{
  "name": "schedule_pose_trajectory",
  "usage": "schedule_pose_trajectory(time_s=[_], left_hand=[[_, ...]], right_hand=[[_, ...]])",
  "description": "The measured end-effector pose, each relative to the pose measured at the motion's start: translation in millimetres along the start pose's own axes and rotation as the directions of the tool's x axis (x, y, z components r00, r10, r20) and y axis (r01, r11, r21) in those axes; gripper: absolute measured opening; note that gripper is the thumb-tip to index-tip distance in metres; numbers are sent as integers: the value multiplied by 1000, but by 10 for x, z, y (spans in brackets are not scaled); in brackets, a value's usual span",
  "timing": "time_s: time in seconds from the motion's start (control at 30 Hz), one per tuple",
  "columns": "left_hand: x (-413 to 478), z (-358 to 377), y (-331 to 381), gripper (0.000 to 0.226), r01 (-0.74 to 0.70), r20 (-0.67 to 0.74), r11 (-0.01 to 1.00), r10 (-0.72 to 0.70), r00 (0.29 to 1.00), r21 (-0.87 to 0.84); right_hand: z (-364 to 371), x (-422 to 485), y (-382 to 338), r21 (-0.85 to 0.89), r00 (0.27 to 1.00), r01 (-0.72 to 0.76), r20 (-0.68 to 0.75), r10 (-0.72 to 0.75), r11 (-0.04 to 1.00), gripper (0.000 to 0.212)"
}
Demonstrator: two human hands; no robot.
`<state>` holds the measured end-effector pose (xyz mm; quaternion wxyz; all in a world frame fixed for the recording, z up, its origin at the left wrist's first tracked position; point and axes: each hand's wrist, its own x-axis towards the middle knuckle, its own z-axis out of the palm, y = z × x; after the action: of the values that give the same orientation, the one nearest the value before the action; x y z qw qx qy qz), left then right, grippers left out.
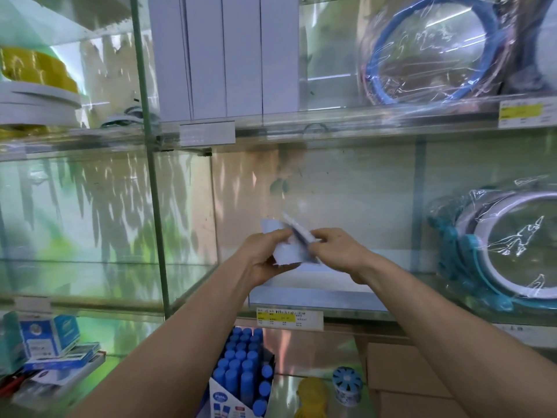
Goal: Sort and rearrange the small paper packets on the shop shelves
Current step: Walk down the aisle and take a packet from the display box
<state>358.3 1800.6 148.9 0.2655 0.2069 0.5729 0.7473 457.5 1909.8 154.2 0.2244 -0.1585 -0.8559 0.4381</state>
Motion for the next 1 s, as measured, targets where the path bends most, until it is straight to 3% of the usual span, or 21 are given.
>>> schedule_pose_trajectory(time_s=[0.03, 0.17, 0.3, 0.33, 0.4, 0.43, 0.5, 0.63, 0.73, 0.8, 0.83, 0.9, 0.97, 1.0], left_hand=[[-2, -29, 3, 5, -10, -28, 1000, 9, 1000, -6], [24, -192, 39, 10, -35, -155, 998, 26, 988, -59], [37, -274, 60, 15, -39, -188, 998, 29, 982, -49], [42, -280, 58, 16, -35, -187, 998, 26, 982, -45], [49, -289, 50, 14, -22, -178, 999, 13, 984, -50], [57, -296, 47, 14, -15, -169, 998, 6, 986, -55], [74, -311, 42, 13, -11, -154, 998, 2, 988, -62], [141, -336, 18, 7, 30, -150, 998, -38, 988, -58], [185, -330, -12, 7, 69, -127, 995, -77, 989, -69], [217, -330, -26, 12, 85, -114, 995, -91, 989, -53], [235, -331, -26, 12, 88, -110, 995, -92, 990, -45], [272, -321, -29, 8, 90, -113, 995, -95, 989, -48], [296, -270, -35, 9, 101, -102, 994, -104, 989, -32], [301, -230, -36, 10, 100, -93, 995, -99, 991, -1]], right_hand=[[-37, 33, 33, 67, 997, -21, -71, 26, 998, 26], [-166, 131, 183, 251, 975, -93, -175, 139, 964, 13], [-123, 259, 383, 224, 960, -211, -137, 245, 952, 39], [-89, 311, 452, 182, 957, -238, -124, 263, 954, 48], [-72, 397, 566, -136, 961, -249, -159, 227, 959, 60], [-72, 424, 598, -326, 969, -224, -171, 176, 918, 62], [-46, 444, 619, -528, 986, -157, -127, 106, 835, 58], [103, 460, 608, -679, 962, -40, 173, 212, 733, 52], [120, 476, 600, -709, 929, -32, 238, 282, 705, 52], [71, 483, 599, -618, 955, -77, 180, 237, 782, 54], [44, 494, 588, -491, 977, -105, 110, 182, 865, 51], [-22, 501, 514, -58, 991, -133, 14, 135, 989, 43], [-75, 453, 383, 340, 981, -191, 74, 177, 921, 35], [-99, 443, 345, 392, 984, -178, 85, 157, 903, 28]])
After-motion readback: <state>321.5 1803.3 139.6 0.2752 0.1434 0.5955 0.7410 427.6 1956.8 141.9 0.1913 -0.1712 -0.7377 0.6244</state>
